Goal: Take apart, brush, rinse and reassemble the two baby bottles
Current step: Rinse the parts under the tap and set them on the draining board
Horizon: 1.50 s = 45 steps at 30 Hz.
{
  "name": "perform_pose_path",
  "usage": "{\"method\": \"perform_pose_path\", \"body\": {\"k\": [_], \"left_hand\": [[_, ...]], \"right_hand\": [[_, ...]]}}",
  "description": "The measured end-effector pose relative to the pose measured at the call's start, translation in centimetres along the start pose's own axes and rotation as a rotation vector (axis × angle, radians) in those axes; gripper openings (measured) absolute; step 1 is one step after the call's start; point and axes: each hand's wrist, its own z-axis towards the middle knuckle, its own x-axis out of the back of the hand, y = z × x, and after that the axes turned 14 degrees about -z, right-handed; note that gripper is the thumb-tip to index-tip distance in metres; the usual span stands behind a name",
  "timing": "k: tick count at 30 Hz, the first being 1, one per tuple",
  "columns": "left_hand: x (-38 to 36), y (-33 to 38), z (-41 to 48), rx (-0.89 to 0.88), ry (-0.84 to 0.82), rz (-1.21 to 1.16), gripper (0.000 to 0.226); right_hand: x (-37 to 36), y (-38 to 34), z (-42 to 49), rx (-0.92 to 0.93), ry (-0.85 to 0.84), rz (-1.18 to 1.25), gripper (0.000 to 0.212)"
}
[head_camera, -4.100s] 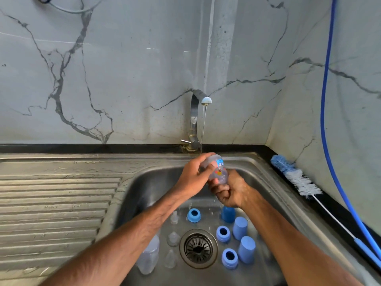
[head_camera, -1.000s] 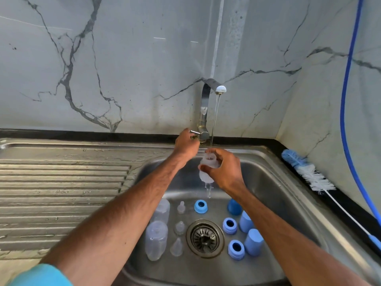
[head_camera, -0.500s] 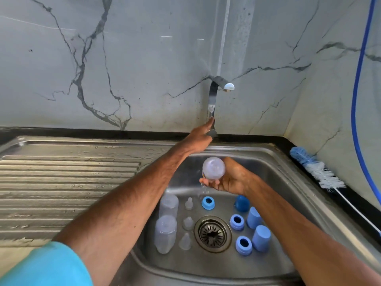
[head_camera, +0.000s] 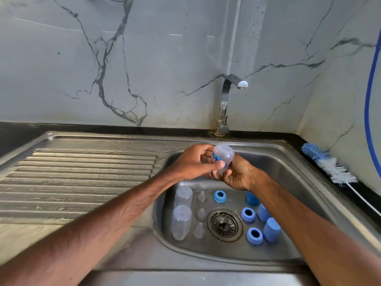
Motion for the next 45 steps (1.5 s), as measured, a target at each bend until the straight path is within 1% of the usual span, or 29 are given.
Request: {"method": "perform_pose_path", "body": {"k": [2, 3, 5, 7, 8, 9, 11, 12, 14, 16, 18, 20, 22, 25, 26, 28, 29, 33, 37, 41, 45], "left_hand": [[0.6, 0.0, -0.5, -0.016, 0.079, -0.011, 0.045], [1.0, 0.1, -0.8, -0.013, 0.116, -0.025, 0.044], [2.0, 0.2, -1.4, -0.006, 0.208, -0.027, 0.044], [3.6, 0.2, -2.1, -0.010, 0.293, -0.010, 0.044], [4.5, 0.2, -2.4, -0.014, 0.314, 0.017, 0.046], [5.2, 0.3, -2.8, -0.015, 0.328, 0.047, 0.049], [7.0, 0.3, -3.7, -0.027, 0.360, 0.085, 0.051], [8.0, 0.2, -4.1, -0.043, 0.377, 0.093, 0.049], [9.8, -0.2, -4.9, -0.058, 0.348, 0.132, 0.049], [12.0, -0.7, -5.9, -0.015, 0.257, 0.189, 0.055], [14.3, -1.8, -6.8, 0.043, 0.236, 0.217, 0.060], [16.5, -3.2, -7.7, 0.081, 0.336, 0.241, 0.057], [18.4, -4.5, -8.8, 0.102, 0.487, 0.286, 0.047], [20.1, -5.5, -9.8, 0.142, 0.685, 0.317, 0.036], [20.4, -5.8, -9.9, 0.161, 0.719, 0.324, 0.034], [20.7, -6.2, -10.0, 0.194, 0.740, 0.365, 0.032], [20.6, -6.3, -10.0, 0.213, 0.737, 0.393, 0.033], [20.2, -6.8, -9.9, 0.291, 0.707, 0.500, 0.042], [20.3, -6.8, -9.7, 0.384, 0.730, 0.563, 0.043], [20.3, -6.7, -9.8, 0.414, 0.762, 0.569, 0.051], [20.2, -6.6, -9.7, 0.420, 0.816, 0.534, 0.059]], "right_hand": [[-0.8, 0.0, -0.2, 0.014, 0.008, -0.126, 0.052], [-1.1, 0.0, -0.2, 0.033, 0.039, -0.230, 0.056], [-2.1, 0.1, -0.1, 0.104, 0.168, -0.448, 0.065], [-3.7, -0.1, 0.1, 0.234, 0.289, -0.524, 0.065], [-4.6, -0.4, 0.1, 0.307, 0.294, -0.530, 0.063], [-5.5, -0.6, 0.1, 0.367, 0.258, -0.531, 0.058], [-7.8, -1.1, 0.3, 0.446, 0.172, -0.570, 0.041], [-9.0, -1.2, 0.7, 0.476, 0.154, -0.607, 0.037], [-11.1, -1.3, 1.7, 0.517, 0.186, -0.651, 0.042], [-13.2, -1.3, 3.2, 0.513, 0.254, -0.667, 0.045], [-14.8, -1.5, 4.9, 0.514, 0.272, -0.692, 0.043], [-15.9, -1.9, 6.7, 0.533, 0.305, -0.775, 0.037], [-17.0, -2.3, 8.5, 0.549, 0.351, -0.889, 0.038], [-18.3, -2.8, 10.7, 0.633, 0.404, -1.053, 0.034], [-18.6, -3.0, 11.5, 0.659, 0.435, -1.094, 0.036], [-19.4, -3.3, 13.1, 0.675, 0.483, -1.154, 0.048], [-19.8, -3.5, 13.8, 0.673, 0.487, -1.168, 0.052], [-21.8, -3.7, 16.1, 0.687, 0.463, -1.178, 0.052], [-24.0, -3.7, 17.8, 0.721, 0.449, -1.166, 0.063], [-25.9, -3.6, 18.7, 0.733, 0.402, -1.140, 0.053], [-27.4, -3.0, 19.2, 0.763, 0.364, -1.121, 0.062]]}}
